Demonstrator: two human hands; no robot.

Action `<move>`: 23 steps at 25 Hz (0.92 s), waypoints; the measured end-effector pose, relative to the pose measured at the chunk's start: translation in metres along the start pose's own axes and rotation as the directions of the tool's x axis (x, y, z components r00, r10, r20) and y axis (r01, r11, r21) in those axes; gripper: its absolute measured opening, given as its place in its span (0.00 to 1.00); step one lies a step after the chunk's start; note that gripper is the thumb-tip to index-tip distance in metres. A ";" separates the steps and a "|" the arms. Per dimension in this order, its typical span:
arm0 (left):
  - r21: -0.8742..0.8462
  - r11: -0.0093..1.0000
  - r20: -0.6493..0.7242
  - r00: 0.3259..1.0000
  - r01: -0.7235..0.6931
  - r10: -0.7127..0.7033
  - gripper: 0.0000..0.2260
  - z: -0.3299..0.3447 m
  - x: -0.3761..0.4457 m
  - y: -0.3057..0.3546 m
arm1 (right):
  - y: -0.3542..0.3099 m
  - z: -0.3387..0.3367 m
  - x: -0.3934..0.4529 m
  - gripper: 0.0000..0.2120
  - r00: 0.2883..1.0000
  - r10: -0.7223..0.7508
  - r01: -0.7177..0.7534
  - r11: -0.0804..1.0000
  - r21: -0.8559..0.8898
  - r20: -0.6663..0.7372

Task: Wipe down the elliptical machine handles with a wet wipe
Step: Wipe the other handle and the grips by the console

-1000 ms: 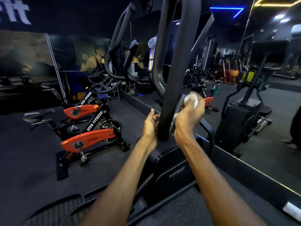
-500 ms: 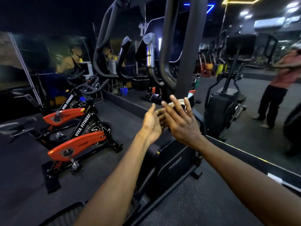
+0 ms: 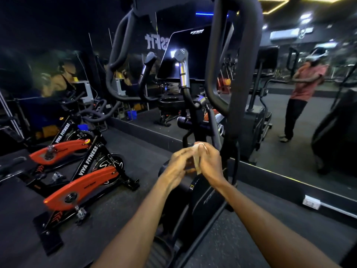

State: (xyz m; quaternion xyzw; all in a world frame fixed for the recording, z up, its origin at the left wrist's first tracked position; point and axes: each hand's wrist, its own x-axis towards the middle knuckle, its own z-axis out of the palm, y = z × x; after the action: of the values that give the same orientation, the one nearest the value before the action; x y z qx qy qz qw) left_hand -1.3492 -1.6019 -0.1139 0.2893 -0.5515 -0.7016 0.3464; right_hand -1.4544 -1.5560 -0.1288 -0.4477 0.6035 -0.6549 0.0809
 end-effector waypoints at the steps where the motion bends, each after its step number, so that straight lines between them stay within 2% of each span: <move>1: 0.062 0.996 -0.022 0.997 -0.066 0.068 0.09 -0.001 0.002 0.008 | -0.007 0.010 0.009 0.11 0.999 0.053 -0.053 0.995 0.084 0.004; 3: 0.166 0.971 -0.123 0.973 -0.172 0.193 0.04 -0.007 0.017 0.025 | -0.018 0.025 0.028 0.11 0.995 0.095 -0.094 0.985 0.142 0.004; 5: 0.272 0.930 -0.189 0.934 -0.246 0.302 0.06 -0.021 0.039 0.040 | -0.020 0.033 0.046 0.11 0.996 0.086 -0.084 0.985 0.152 -0.007; 9: 0.538 0.761 -0.132 0.855 -0.364 0.502 0.08 -0.041 0.092 0.073 | -0.016 0.050 0.087 0.09 0.980 0.090 -0.083 0.995 0.048 -0.178; 12: 0.692 0.575 -0.077 0.747 -0.436 0.660 0.08 -0.039 0.126 0.107 | -0.021 0.067 0.125 0.07 0.947 0.086 -0.092 0.996 -0.004 -0.310; 14: 0.730 0.511 -0.031 0.724 -0.455 0.689 0.12 -0.040 0.147 0.128 | -0.029 0.074 0.149 0.06 0.914 0.110 -0.099 0.994 0.047 -0.391; 18: 0.763 0.428 0.137 0.768 -0.484 0.625 0.13 -0.047 0.181 0.152 | -0.053 0.079 0.194 0.07 0.833 0.235 -0.139 0.965 0.222 -0.501; 21: 0.764 0.423 0.135 0.762 -0.487 0.633 0.13 -0.050 0.201 0.170 | -0.065 0.087 0.228 0.07 0.822 0.261 -0.120 0.948 0.294 -0.506; 23: 0.725 0.486 0.090 0.767 -0.488 0.636 0.12 -0.051 0.216 0.179 | -0.069 0.089 0.246 0.08 0.812 0.225 -0.085 0.958 0.273 -0.539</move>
State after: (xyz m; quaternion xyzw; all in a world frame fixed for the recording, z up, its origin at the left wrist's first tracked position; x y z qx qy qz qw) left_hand -1.4071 -1.8324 0.0441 0.2676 -0.8055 -0.2468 0.4677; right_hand -1.5077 -1.7613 0.0398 -0.1702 0.5527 -0.8158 0.0051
